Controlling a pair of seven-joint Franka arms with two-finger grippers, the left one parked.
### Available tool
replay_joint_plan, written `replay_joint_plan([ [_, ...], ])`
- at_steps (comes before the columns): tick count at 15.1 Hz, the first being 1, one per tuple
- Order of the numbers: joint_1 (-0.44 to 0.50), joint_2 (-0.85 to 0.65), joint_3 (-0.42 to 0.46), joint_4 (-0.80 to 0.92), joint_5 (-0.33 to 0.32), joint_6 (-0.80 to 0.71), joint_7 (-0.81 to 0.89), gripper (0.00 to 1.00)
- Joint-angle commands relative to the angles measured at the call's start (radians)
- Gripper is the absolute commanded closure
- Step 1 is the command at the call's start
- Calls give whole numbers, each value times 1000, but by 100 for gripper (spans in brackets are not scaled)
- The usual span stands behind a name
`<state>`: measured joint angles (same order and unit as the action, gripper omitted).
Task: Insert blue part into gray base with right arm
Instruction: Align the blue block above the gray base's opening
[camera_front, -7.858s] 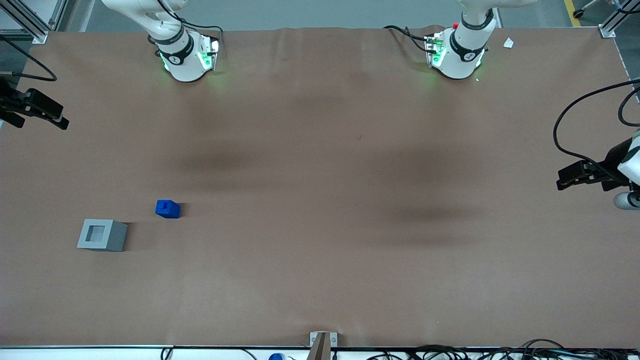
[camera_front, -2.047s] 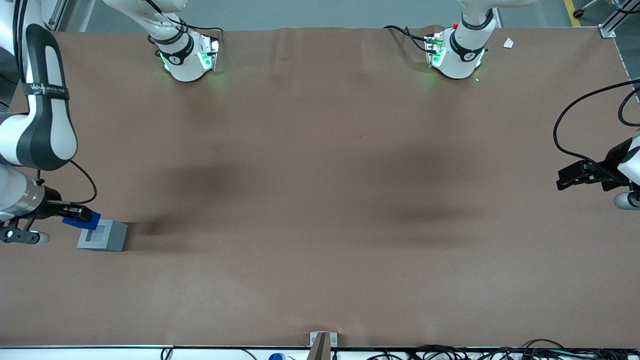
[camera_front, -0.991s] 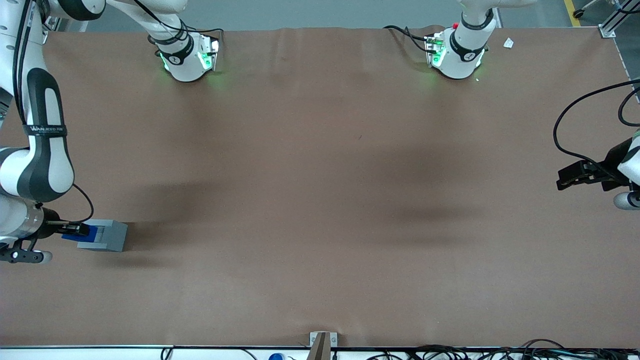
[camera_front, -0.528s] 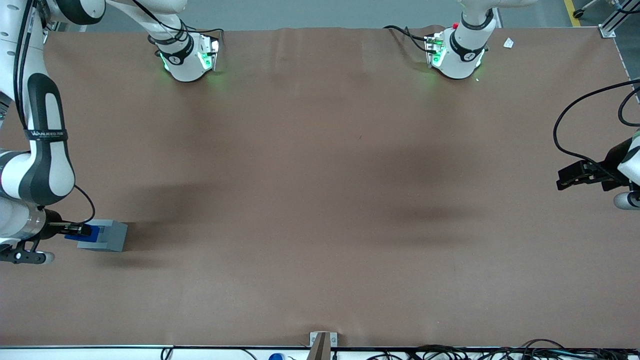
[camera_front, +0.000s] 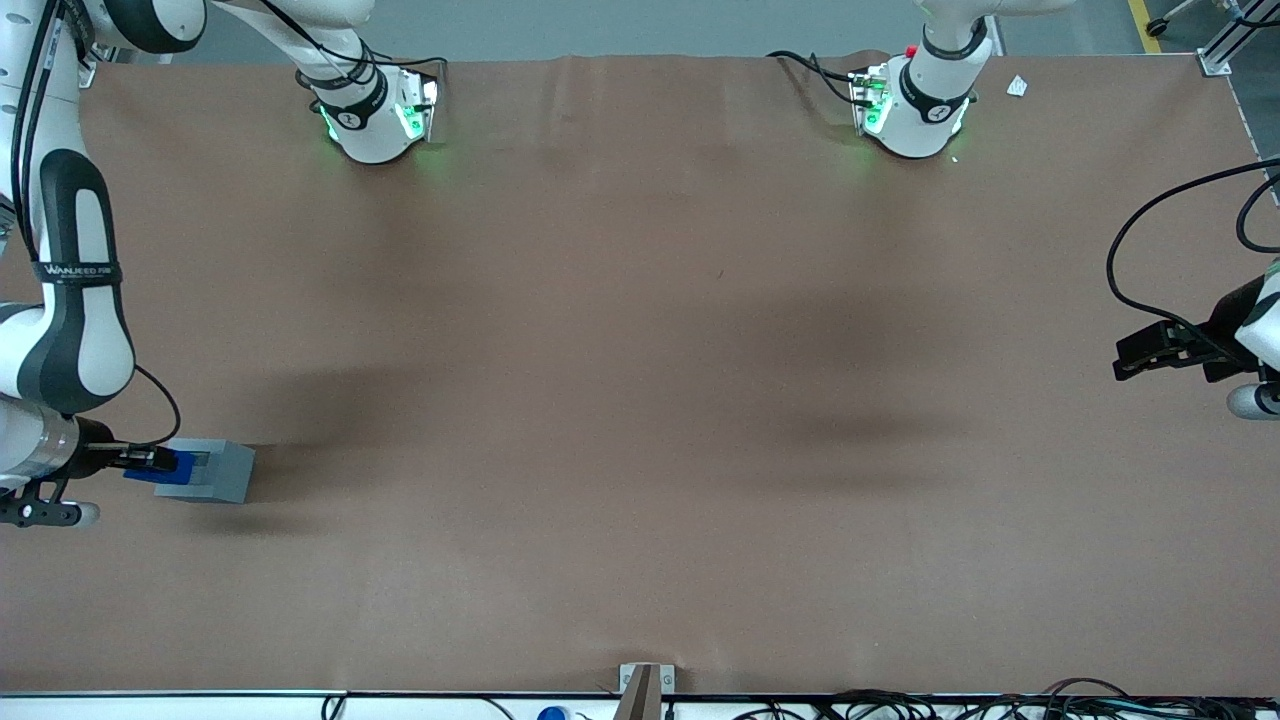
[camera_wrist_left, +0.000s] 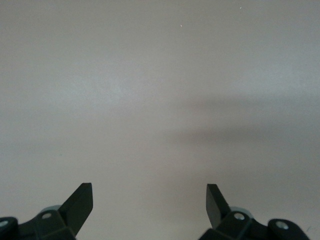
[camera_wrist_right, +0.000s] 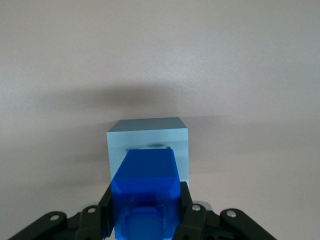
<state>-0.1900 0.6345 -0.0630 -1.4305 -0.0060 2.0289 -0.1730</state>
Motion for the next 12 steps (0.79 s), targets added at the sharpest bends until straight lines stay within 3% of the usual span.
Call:
replay_joint_plan([
  [1, -16, 11, 15, 16, 20, 16, -49, 99],
  [12, -16, 11, 14, -21, 18, 59, -74, 100],
])
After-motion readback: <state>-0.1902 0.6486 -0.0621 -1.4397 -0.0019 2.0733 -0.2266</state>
